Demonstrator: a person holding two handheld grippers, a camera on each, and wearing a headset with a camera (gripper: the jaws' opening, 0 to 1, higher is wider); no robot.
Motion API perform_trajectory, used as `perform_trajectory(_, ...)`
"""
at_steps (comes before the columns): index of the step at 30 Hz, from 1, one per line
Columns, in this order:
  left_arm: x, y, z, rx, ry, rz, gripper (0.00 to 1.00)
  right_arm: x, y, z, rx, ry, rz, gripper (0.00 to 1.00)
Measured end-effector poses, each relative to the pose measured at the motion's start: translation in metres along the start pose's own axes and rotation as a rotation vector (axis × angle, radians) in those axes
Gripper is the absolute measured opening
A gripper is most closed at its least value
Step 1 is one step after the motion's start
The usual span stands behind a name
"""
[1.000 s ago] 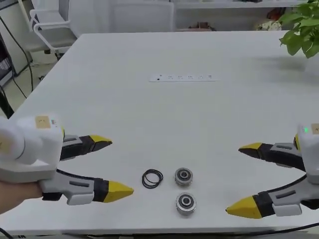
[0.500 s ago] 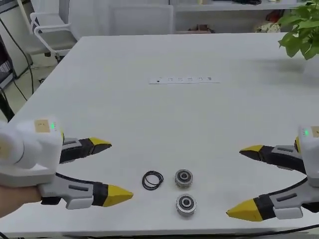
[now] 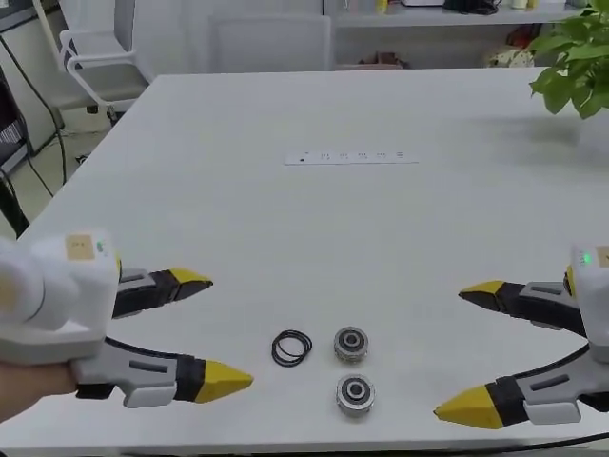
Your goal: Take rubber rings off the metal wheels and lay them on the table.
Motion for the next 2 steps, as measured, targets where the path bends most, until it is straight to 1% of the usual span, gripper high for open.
perform_trajectory(2, -0.0009, 0.0004, 0.0001, 0.003, 0.002, -0.003, 0.75, 0.0002, 0.0002, 0.0002, 0.0, 0.0, 0.001, 0.94)
Point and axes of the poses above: the centre of the closed fingertips' face, and the gripper's own axes: z roughly backward along the fingers, x roughly to its left, y roughly out of its underside, the point moved 1 cm from there along z, roughly backward along the fingers, and after that the axes turned 5 degrees about -z, right-handed, at the moved point
